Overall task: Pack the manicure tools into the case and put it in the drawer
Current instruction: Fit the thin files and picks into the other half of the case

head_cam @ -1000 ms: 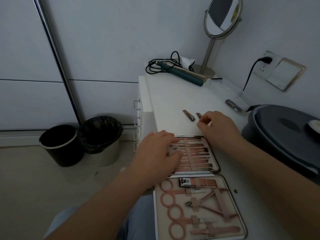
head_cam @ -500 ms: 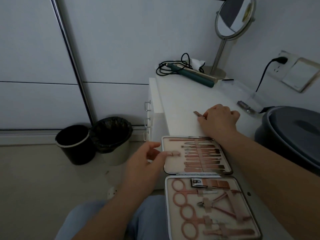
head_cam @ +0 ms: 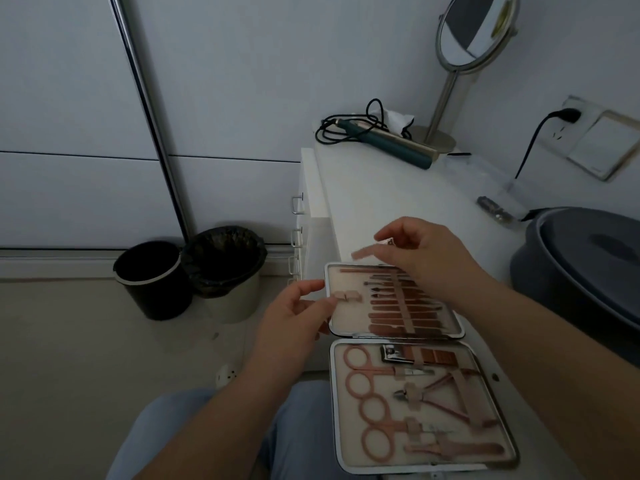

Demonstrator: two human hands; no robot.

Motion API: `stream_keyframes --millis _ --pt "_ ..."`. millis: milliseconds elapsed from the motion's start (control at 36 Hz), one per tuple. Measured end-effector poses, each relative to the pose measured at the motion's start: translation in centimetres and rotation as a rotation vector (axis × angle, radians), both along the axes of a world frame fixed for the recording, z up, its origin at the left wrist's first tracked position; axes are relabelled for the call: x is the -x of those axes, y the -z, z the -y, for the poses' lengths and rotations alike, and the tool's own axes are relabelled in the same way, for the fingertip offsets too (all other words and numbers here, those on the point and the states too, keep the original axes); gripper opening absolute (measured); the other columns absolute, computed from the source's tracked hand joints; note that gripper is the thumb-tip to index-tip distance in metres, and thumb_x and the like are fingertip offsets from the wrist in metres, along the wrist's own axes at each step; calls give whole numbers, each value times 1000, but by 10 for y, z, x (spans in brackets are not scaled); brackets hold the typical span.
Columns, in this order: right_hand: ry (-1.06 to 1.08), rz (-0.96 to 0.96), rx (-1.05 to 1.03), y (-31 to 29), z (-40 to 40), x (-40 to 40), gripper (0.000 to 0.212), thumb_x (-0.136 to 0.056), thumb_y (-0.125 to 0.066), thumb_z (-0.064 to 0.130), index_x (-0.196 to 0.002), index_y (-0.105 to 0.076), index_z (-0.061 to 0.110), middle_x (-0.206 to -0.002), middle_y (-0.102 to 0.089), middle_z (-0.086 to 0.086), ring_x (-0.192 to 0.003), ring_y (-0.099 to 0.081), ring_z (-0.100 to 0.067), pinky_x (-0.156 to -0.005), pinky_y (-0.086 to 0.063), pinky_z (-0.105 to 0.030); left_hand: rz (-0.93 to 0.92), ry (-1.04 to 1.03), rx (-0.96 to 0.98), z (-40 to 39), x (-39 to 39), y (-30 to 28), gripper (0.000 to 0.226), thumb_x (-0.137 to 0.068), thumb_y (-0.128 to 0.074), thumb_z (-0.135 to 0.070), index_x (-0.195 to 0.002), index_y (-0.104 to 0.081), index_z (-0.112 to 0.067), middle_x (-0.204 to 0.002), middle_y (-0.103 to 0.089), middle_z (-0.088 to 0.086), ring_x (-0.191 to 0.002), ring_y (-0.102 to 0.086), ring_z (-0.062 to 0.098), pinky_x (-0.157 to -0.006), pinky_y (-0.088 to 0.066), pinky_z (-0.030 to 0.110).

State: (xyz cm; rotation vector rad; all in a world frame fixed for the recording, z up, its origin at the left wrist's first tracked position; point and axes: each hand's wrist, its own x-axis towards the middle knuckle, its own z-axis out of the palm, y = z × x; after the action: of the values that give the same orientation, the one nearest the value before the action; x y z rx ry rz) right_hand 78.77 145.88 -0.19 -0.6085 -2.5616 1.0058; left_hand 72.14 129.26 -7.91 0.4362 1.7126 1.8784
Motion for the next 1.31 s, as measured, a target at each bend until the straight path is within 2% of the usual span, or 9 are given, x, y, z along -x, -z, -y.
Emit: stream_keyframes --millis 111,194,250,444,667,750,861,1000,1306 --pt "-16 -8 152 1 5 -1 10 -80 -63 34 -86 -59 40 -85 -62 12 -79 -58 -4 -61 -38 -13 -3 17 1 2 -2 0 22 -73 -66 -24 -94 -65 -32 -84 -71 9 -73 -63 23 -81 -49 52" --pt "13 -33 186 3 8 3 25 -79 -66 32 -102 -56 31 -85 -63 11 -76 -59 -4 -55 -40 -9 -3 20 8 2 -3 -1 25 -70 -65 -27 -95 -64 -31 -82 -71 7 -72 -64 21 -81 -49 51" --pt "33 -23 158 4 10 8 33 -71 -70 39 -99 -55 28 -86 -61 14 -77 -59 -3 -58 -41 -12 4 21 2 1 -3 -1 26 -69 -65 -28 -95 -64 -30 -82 -71 8 -73 -64 23 -82 -49 52" --pt "-13 -10 172 7 15 23 12 -76 -72 28 -83 -64 34 -87 -69 5 -80 -64 -7 -76 -50 -22 14 15 -2 1 -2 2 26 -70 -66 -26 -96 -64 -28 -77 -71 5 -70 -64 20 -82 -48 53" --pt "-60 81 134 8 18 29 9 -81 -67 29 -90 -64 31 -84 -66 10 -77 -60 -1 -64 -42 -15 10 19 -5 1 -4 -1 27 -70 -65 -27 -96 -64 -28 -79 -70 9 -71 -63 23 -83 -48 53" --pt "-73 103 124 7 19 32 11 -82 -66 28 -92 -65 29 -83 -64 11 -80 -59 -4 -65 -43 -16 9 31 -3 2 -4 -1 32 -66 -64 -31 -98 -63 -28 -83 -71 11 -74 -65 24 -83 -48 53" --pt "-70 122 101 6 20 35 15 -81 -66 28 -96 -67 26 -84 -64 9 -79 -58 -5 -70 -43 -16 -5 36 2 3 -2 1 23 -79 -64 -20 -101 -62 -26 -82 -71 10 -74 -65 25 -84 -47 55" --pt "-46 132 121 8 21 38 14 -81 -66 29 -95 -67 26 -85 -64 8 -79 -58 -6 -70 -44 -18 2 41 9 2 -2 0 30 -71 -65 -28 -101 -62 -26 -83 -72 9 -75 -65 25 -85 -47 54" --pt "-72 208 -23 5 21 40 16 -84 -62 29 -98 -66 25 -85 -57 9 -78 -51 -5 -62 -36 -14 -3 34 -1 3 -2 0 23 -80 -63 -16 -103 -62 -23 -77 -69 11 -68 -62 20 -80 -48 48"
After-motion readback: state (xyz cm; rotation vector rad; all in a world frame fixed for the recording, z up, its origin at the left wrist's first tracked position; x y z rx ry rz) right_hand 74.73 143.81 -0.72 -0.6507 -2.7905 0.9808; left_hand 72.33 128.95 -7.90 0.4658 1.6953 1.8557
